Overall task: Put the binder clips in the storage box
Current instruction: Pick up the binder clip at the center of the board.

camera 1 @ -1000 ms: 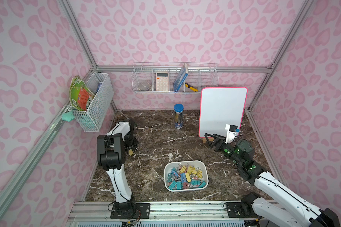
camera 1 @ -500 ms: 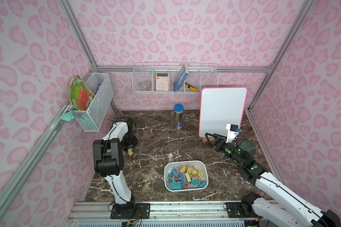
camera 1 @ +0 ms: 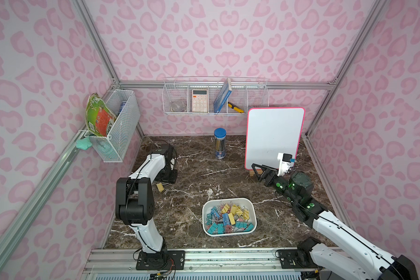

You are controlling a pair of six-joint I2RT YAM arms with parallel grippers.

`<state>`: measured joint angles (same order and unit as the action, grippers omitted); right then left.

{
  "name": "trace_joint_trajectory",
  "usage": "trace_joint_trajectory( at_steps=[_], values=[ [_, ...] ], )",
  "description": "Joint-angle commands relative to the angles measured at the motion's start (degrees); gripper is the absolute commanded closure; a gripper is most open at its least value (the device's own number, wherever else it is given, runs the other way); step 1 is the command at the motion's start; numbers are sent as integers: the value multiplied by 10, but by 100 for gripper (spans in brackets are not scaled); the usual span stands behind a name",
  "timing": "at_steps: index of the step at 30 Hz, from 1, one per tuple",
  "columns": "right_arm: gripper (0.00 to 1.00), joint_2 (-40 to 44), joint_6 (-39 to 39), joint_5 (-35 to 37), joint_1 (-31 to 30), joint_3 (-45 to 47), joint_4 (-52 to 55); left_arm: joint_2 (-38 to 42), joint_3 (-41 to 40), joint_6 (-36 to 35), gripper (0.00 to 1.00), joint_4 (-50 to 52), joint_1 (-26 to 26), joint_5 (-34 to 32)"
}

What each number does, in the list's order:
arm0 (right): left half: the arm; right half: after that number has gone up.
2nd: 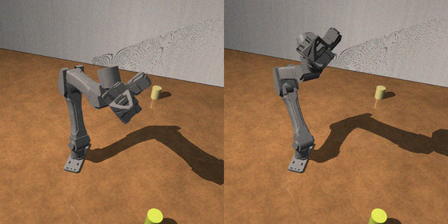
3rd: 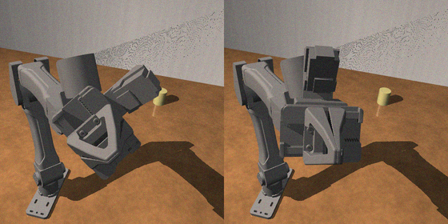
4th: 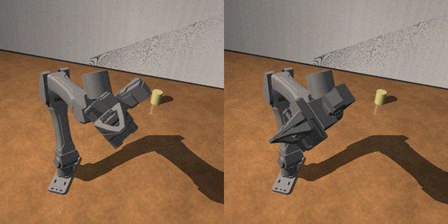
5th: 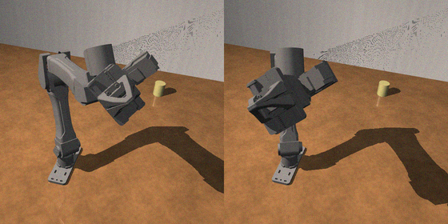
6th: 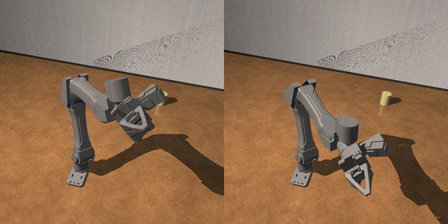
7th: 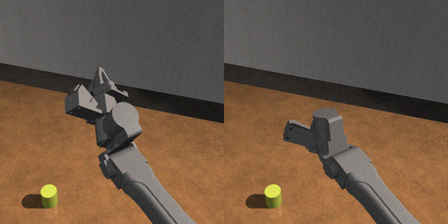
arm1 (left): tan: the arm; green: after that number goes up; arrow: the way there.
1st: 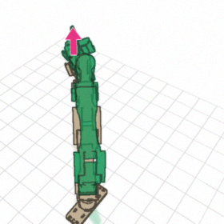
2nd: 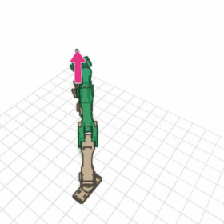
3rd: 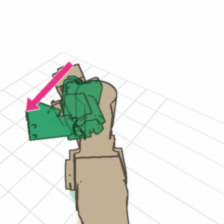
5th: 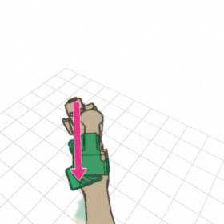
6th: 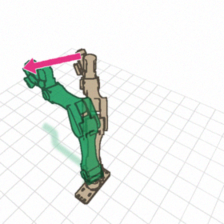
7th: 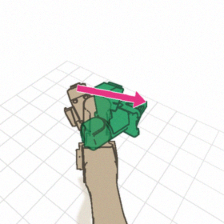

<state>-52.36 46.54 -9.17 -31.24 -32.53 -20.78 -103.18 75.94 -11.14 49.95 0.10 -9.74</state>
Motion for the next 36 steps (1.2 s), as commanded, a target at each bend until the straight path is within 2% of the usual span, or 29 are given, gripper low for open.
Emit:
trace_joint_trajectory(
  at_steps=[1, 7, 10, 11, 12, 22, 30, 36],
  values=[
    [14, -6, -7, -31, 2, -25, 10, -9, 2, -128, 39, -40, 21, -39],
    [14, -34, -29, -76, 13, -88, 52, -36, -17, -192, 37, -60, 37, -86],
    [14, -43, -28, -85, 15, -101, 55, -53, -13, -202, 32, -38, 37, -47],
    [14, -50, -28, -91, 16, -107, 59, -56, -12, -208, 25, -25, 37, -29],
    [15, -57, -28, -96, 16, -115, 65, -57, -14, -214, 23, -19, 36, -20],
    [14, -75, -18, -110, 18, -127, 72, -83, -34, -257, 23, -39, 47, -57],
    [15, -86, -11, -111, 19, -131, 68, -82, -41, -244, 23, -76, 60, -91],
    [15, -88, 1, -117, 20, -126, 55, -68, -17, -204, 22, -70, 75, -75]
  ],
)
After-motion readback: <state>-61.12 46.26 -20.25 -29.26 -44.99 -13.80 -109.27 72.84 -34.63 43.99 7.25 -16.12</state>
